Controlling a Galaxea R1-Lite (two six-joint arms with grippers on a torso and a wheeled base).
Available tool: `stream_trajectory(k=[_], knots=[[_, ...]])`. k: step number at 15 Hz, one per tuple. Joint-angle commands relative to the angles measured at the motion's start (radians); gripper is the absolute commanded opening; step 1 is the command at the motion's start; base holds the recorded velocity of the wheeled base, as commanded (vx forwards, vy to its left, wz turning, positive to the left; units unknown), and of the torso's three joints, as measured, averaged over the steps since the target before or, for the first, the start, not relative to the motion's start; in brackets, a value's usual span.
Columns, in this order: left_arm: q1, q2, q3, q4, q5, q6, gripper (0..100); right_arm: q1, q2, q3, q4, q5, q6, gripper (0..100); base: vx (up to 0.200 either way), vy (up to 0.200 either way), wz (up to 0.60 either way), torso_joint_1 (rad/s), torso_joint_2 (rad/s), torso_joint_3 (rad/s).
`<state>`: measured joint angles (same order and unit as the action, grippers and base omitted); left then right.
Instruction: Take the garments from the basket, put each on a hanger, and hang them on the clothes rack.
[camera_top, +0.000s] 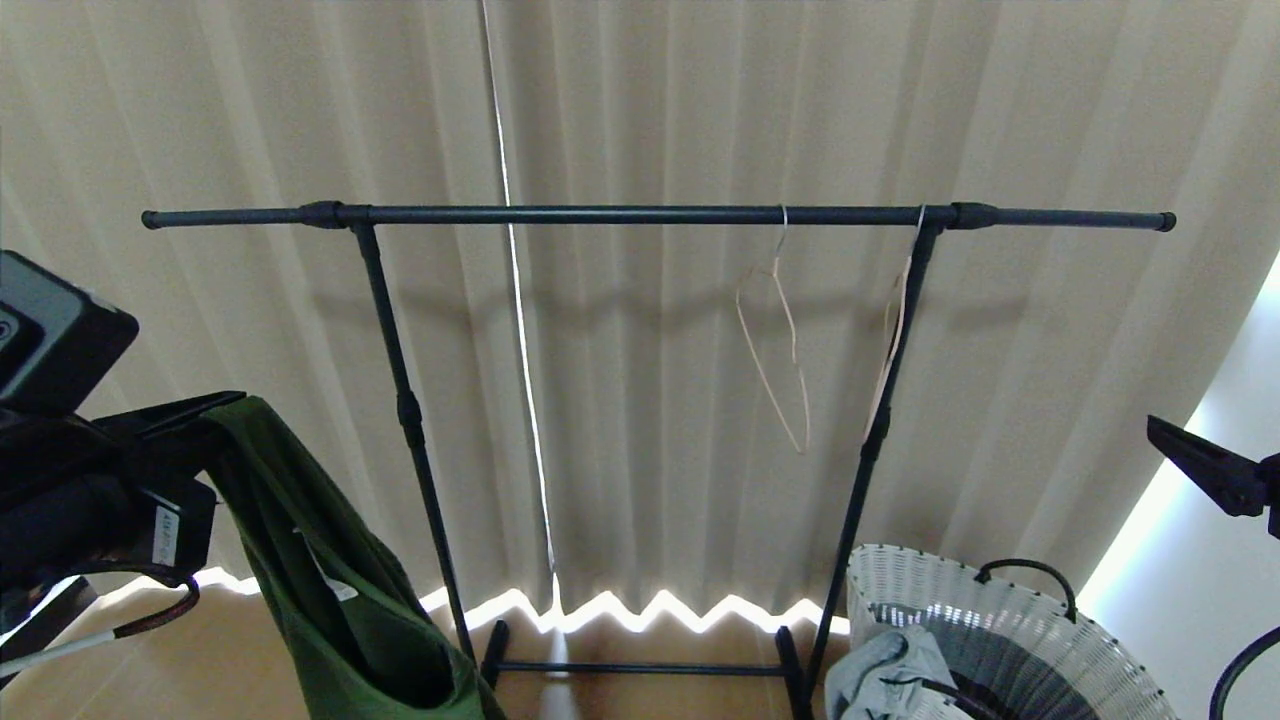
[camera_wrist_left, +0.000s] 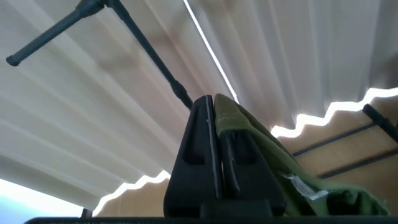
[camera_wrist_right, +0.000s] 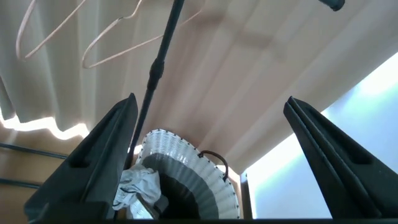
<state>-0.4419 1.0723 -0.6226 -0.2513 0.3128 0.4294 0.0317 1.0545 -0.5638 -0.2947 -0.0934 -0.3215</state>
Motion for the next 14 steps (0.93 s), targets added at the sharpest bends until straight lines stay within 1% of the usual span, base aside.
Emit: stream_trajectory(k=[1,2,6,11,14], knots=[[0.002,0.006,0.003,0.000,0.000,0.008,0,0.001,0.024,-0.005,-0.001,0.000,0.007,100,0.000,0.000,0.00,0.000,0.00,0.000],[0.002,0.006,0.003,0.000,0.000,0.026,0,0.001,0.029,-0.008,-0.004,0.000,0.016,100,0.000,0.000,0.00,0.000,0.00,0.000],[0.003,0.009,0.004,0.000,0.002,0.032,0,0.001,0.041,-0.031,-0.006,0.000,0.016,100,0.200,0.000,0.00,0.001,0.00,0.000],[0.003,0.023,0.006,0.000,-0.001,0.032,0,0.001,0.058,-0.033,-0.003,0.000,0.021,100,0.200,0.000,0.00,0.006,0.00,0.001],[0.003,0.041,0.017,-0.002,-0.021,0.029,0,0.008,0.091,-0.034,-0.011,0.000,0.048,100,0.200,0.000,0.00,0.004,0.00,0.001]])
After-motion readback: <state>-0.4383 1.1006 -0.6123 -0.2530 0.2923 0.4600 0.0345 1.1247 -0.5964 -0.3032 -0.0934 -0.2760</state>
